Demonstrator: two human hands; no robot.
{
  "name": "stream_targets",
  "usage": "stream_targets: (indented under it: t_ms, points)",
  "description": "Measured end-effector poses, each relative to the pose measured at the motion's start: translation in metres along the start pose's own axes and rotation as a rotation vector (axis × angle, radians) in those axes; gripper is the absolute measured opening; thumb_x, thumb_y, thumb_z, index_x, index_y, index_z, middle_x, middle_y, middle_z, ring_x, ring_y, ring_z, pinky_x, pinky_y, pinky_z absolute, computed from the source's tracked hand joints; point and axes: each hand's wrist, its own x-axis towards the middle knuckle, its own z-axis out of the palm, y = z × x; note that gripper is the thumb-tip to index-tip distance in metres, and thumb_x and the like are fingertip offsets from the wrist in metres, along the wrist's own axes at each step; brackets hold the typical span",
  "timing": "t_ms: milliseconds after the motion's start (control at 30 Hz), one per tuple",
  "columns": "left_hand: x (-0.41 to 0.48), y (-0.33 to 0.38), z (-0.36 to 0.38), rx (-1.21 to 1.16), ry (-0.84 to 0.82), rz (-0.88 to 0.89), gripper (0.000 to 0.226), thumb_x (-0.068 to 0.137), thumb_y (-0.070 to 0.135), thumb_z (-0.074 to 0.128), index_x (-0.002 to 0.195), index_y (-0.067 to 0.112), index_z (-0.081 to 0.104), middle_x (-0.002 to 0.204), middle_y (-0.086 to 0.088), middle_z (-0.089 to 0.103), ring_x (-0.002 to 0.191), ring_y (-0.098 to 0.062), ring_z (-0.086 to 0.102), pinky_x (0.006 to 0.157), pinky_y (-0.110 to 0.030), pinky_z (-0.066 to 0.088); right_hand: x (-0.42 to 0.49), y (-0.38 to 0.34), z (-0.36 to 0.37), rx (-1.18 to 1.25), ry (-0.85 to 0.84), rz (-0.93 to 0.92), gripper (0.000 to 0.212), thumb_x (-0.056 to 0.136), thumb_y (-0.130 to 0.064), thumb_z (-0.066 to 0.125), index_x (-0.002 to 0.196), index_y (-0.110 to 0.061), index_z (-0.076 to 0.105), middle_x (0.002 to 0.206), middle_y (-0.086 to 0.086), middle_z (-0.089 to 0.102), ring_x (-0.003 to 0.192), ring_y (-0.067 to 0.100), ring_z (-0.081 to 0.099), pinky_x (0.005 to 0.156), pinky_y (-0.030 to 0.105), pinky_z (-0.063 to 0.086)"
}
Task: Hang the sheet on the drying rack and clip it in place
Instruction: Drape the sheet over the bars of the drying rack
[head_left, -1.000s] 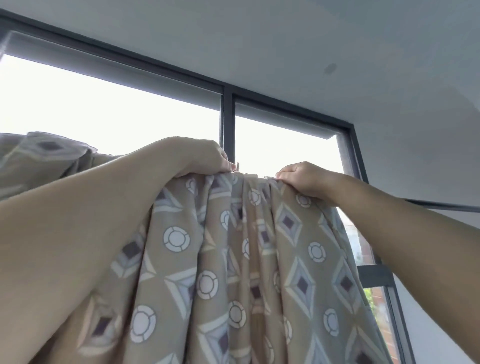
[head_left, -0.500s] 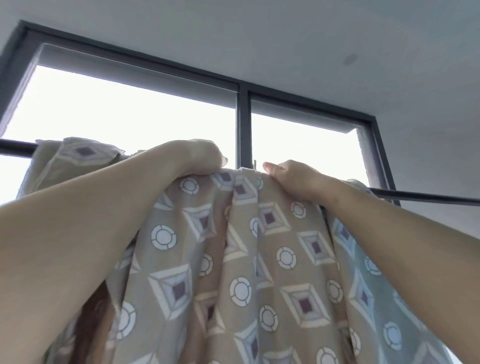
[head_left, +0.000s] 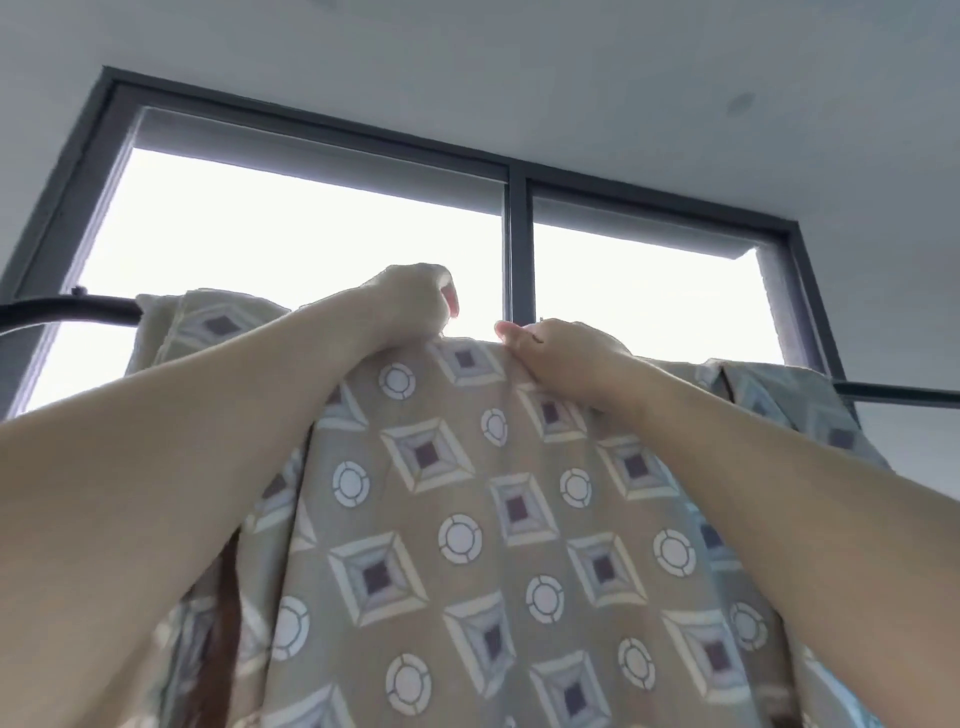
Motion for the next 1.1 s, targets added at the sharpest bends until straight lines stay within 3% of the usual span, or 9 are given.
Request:
stream_targets:
  t_ms: [100,267,400,467,567,667,767,867,1100]
  points:
    - [-0.025,-0.008,-0.015,-0.169,0.207,0.127,0.019,0.093,0.008,0.042,0.093,0.02,0.057,0.095,0.003,0.064,0.084,-0.016,0.063,0.065,-0.026,0.055,0.004,-0.003,-0.005,-0.054,-0.007,0.063,0.042,0.103,-0.029,0.019,0.094,-0.01,0.055,0.092,0.006,0.056,0.087,0.023,0.054,0.09,0.038,0.043]
    - [-0.057,-0.047,-0.033,0.447,0.409,0.084,0.012,0.09,0.033,0.05,0.097,0.025,0.054,0.124,0.001,0.052,0.123,-0.025,0.04,0.101,-0.046,0.028,0.012,-0.016,-0.005,-0.095,-0.052,0.116,0.031,0.1,-0.008,0.021,0.112,-0.006,0.05,0.132,0.016,0.049,0.119,0.029,0.047,0.094,0.035,0.035]
    - [-0.085,-0.077,-0.049,0.513,0.169,-0.194,0.055,0.085,0.06,0.046,0.129,0.028,0.04,0.146,-0.006,0.025,0.134,-0.033,0.022,0.103,-0.052,0.028,0.018,-0.018,-0.003,-0.073,-0.1,0.152,0.046,0.1,-0.029,0.02,0.129,-0.007,0.048,0.144,0.01,0.042,0.13,0.025,0.039,0.105,0.037,0.029]
    - [-0.096,-0.09,-0.052,0.527,0.057,-0.233,0.062,0.087,0.05,0.053,0.139,0.029,0.025,0.145,-0.014,0.019,0.13,-0.041,0.027,0.097,-0.053,0.036,0.022,-0.019,0.0,-0.083,-0.11,0.153,0.044,0.1,-0.029,0.019,0.124,-0.009,0.05,0.14,0.009,0.045,0.127,0.026,0.04,0.107,0.039,0.029]
    - [-0.098,-0.102,-0.057,0.429,0.171,-0.179,0.051,0.089,0.01,0.05,0.135,0.024,0.035,0.118,-0.018,0.041,0.089,-0.035,0.056,0.074,-0.039,0.048,0.021,-0.021,0.006,-0.11,-0.032,0.155,0.038,0.1,-0.033,0.019,0.101,-0.014,0.052,0.112,0.008,0.055,0.102,0.027,0.048,0.099,0.04,0.036]
    - [-0.081,-0.108,-0.065,0.274,0.409,-0.074,0.03,0.083,-0.002,0.049,0.106,0.014,0.062,0.097,-0.009,0.066,0.09,-0.028,0.06,0.074,-0.03,0.044,0.013,-0.035,0.014,-0.053,0.04,0.026,0.053,0.099,-0.051,0.016,0.094,-0.017,0.057,0.095,0.003,0.063,0.087,0.023,0.057,0.083,0.035,0.041]
    - [-0.063,-0.095,-0.07,0.178,0.471,0.022,0.029,0.082,-0.006,0.046,0.089,0.013,0.067,0.086,0.001,0.07,0.089,-0.009,0.063,0.076,-0.017,0.043,0.012,-0.06,0.021,0.01,-0.001,-0.235,0.053,0.095,-0.06,0.02,0.108,-0.023,0.056,0.104,-0.002,0.064,0.096,0.016,0.058,0.081,0.033,0.044]
    - [-0.048,-0.075,-0.067,0.041,0.339,0.088,0.033,0.082,-0.01,0.04,0.09,0.015,0.061,0.07,0.014,0.061,0.066,0.02,0.055,0.056,0.002,0.037,0.019,-0.087,0.021,0.303,-0.116,-0.405,0.055,0.092,-0.053,0.042,0.141,-0.03,0.03,0.131,0.001,0.051,0.104,0.013,0.049,0.084,0.029,0.04]
    - [-0.024,-0.083,-0.053,-0.29,0.223,0.0,0.032,0.083,0.013,0.06,0.11,0.013,0.042,0.093,-0.004,0.06,0.082,-0.019,0.057,0.066,-0.029,0.046,0.04,-0.098,0.026,0.27,-0.167,-0.544,0.049,0.095,-0.032,0.052,0.141,-0.022,0.037,0.128,-0.004,0.05,0.113,0.013,0.049,0.089,0.019,0.034]
